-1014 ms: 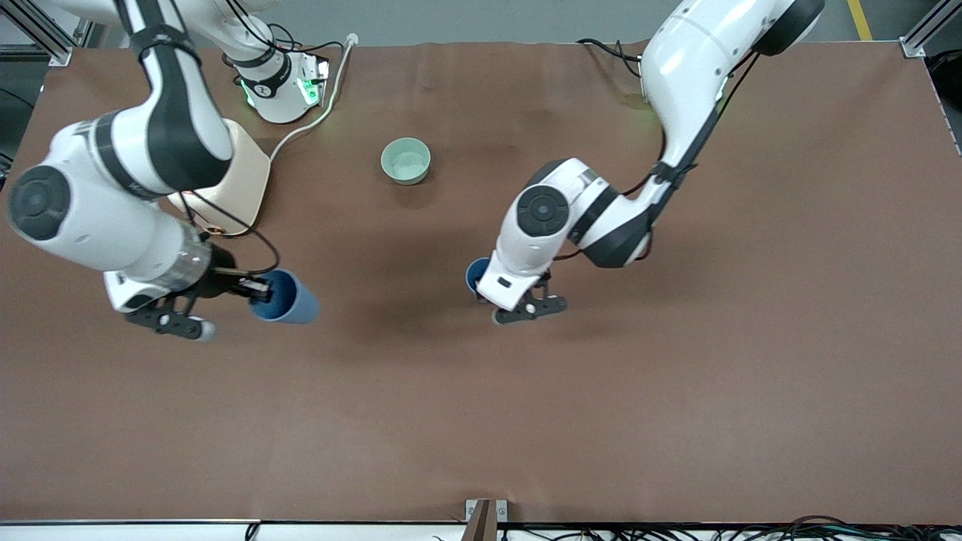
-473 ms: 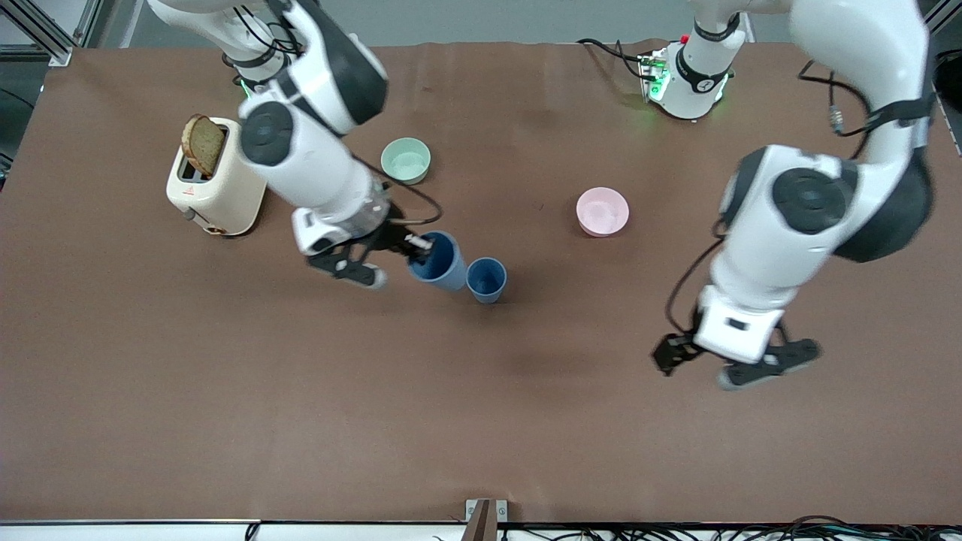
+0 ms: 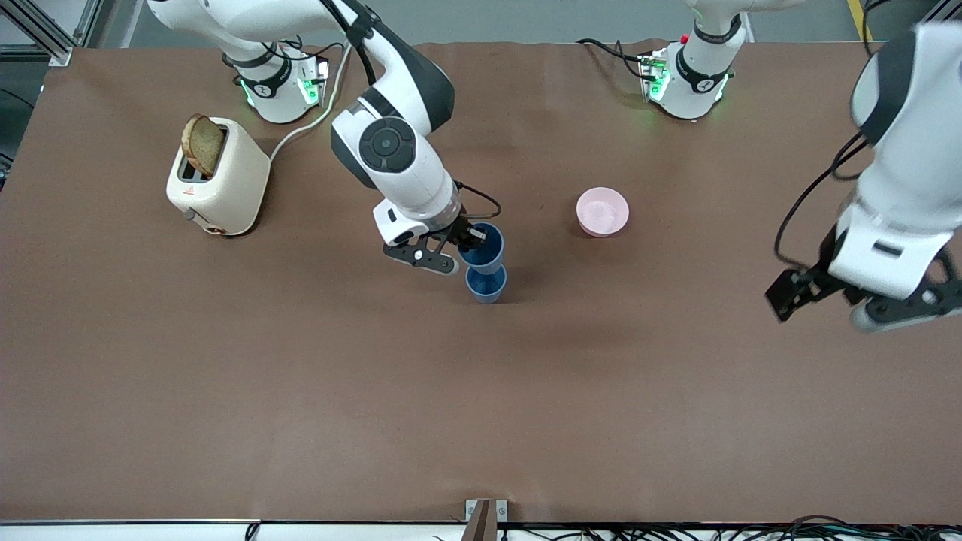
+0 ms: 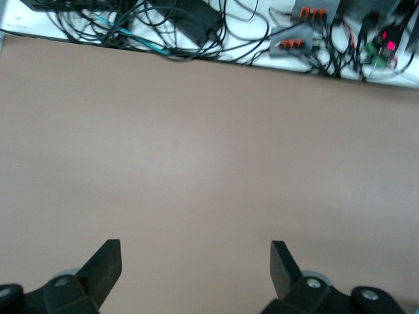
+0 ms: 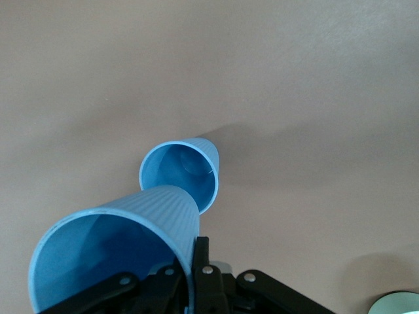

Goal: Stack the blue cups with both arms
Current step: 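Lower the right gripper's cup into the standing cup while the left gripper withdraws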

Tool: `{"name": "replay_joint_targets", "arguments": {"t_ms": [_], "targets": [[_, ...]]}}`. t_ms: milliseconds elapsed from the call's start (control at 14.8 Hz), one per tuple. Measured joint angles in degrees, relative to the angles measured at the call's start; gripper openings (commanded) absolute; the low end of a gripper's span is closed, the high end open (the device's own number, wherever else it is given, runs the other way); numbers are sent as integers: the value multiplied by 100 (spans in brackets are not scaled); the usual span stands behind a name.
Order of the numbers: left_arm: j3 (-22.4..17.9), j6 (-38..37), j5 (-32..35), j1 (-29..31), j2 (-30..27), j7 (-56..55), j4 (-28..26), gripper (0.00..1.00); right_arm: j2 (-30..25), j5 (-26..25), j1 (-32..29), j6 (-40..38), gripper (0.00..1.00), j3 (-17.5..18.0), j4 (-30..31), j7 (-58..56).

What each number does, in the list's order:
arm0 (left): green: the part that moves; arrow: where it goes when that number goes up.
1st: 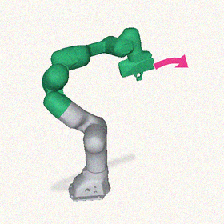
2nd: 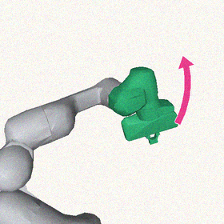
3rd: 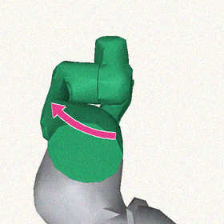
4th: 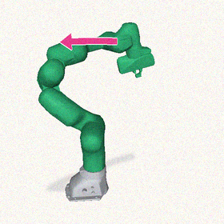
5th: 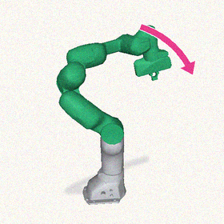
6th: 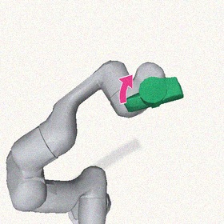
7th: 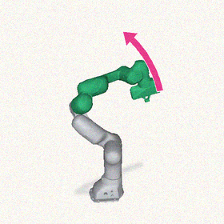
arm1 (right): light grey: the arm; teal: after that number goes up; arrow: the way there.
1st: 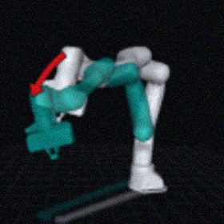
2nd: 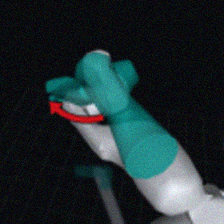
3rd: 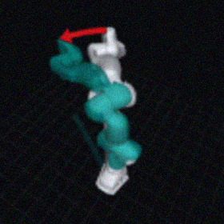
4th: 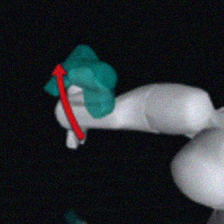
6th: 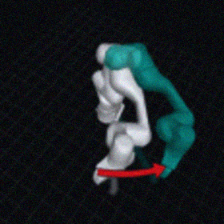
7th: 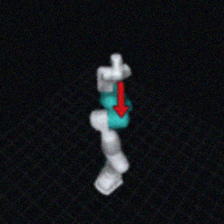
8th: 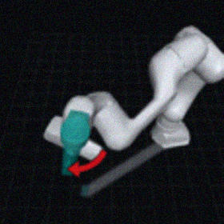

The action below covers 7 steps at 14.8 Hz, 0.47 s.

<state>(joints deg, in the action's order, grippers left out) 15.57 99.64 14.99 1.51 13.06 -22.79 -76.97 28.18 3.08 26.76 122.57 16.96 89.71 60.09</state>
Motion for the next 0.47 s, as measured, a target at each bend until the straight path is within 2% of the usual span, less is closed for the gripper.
{"name": "replay_joint_targets", "arguments": {"t_ms": [270, 473], "targets": [[-6, -804, -830, 601, -645, 902, -15, 100, 118, -90, 73, 154, 1, 1, -1, 0], [-5, -1219, -965, 786, -856, 1374, -47, 100, 247, -166, 74, 321, 1, -2, -2, 0]]}}
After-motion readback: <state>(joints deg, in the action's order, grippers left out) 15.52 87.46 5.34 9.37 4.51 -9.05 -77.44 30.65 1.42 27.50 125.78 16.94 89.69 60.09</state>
